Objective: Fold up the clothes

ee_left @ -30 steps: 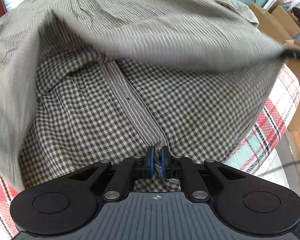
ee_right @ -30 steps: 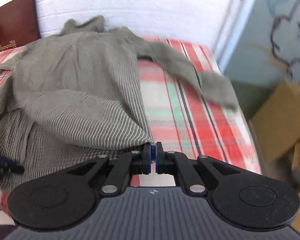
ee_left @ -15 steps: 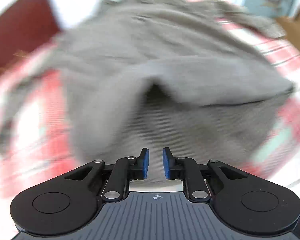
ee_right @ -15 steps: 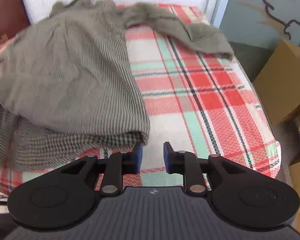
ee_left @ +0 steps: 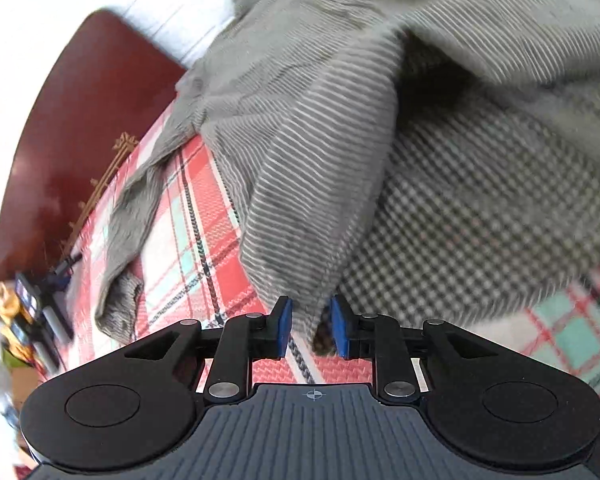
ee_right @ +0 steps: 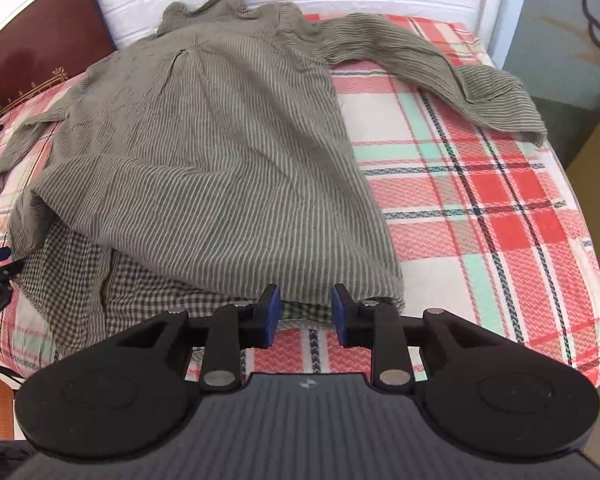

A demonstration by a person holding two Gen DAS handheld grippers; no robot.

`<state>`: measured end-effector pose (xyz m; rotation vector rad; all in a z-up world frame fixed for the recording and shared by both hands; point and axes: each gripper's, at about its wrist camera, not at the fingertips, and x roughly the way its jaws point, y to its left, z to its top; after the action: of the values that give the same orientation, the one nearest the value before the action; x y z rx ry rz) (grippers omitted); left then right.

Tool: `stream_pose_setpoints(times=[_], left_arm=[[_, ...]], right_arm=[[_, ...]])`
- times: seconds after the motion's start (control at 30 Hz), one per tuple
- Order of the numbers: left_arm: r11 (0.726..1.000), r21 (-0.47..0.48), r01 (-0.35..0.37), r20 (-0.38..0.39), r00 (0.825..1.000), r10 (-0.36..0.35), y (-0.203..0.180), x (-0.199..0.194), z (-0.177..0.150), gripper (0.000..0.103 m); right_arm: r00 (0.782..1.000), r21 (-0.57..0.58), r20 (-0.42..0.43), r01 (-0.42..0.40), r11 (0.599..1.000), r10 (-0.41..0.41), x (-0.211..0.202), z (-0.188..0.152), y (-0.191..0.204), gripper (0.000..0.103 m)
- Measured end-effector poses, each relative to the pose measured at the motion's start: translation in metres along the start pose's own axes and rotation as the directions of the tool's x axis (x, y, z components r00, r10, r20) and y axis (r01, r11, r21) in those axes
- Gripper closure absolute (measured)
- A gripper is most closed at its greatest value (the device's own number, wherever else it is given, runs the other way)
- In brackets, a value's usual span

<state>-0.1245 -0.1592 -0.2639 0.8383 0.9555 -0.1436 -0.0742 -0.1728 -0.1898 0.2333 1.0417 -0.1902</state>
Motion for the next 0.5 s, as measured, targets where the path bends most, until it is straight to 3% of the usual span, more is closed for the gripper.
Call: stream_pose_setpoints(times=[0.13, 0.17, 0.2, 0.3, 0.37, 0.5], left_arm=[[0.997, 0.073, -0.031, 0.023, 0.999, 0.03, -0.006, 0.002, -0.006, 0.063], [0.998, 0.061, -0.033, 0.024, 0.999, 0.031, -0.005, 0.003, -0.004, 0.067], [0.999, 0.038, -0.03, 0.025, 0.999, 0.029, -0.002, 0.005, -0.002, 0.097], [0.985, -0.172, 0.025, 0.042, 0.999, -0.018, 0.026, -0.001, 0.001, 0.103], [0.945, -0.317, 0.078, 0.069, 0.996, -0.059, 0.048, -0.012, -0.004, 0.103], [0.83, -0.532, 0.168, 0.062, 0.985, -0.16, 0.079, -0.018, -0.028, 0.103]], right_arm=[[1.0, 0.015, -0.019, 0.002, 1.0, -0.002, 0.001, -0.003, 0.0, 0.07], [1.0, 0.021, -0.024, 0.003, 1.0, -0.002, 0.002, -0.004, 0.0, 0.07], [1.0, 0.024, -0.028, 0.001, 1.0, -0.001, 0.003, -0.004, 0.0, 0.07], [1.0, 0.026, -0.028, -0.006, 1.0, 0.007, 0.003, -0.004, 0.002, 0.07], [1.0, 0.024, -0.023, -0.016, 1.0, 0.017, 0.001, -0.004, 0.004, 0.07], [0.998, 0.037, -0.033, -0.047, 0.998, 0.048, 0.004, -0.005, 0.005, 0.07]])
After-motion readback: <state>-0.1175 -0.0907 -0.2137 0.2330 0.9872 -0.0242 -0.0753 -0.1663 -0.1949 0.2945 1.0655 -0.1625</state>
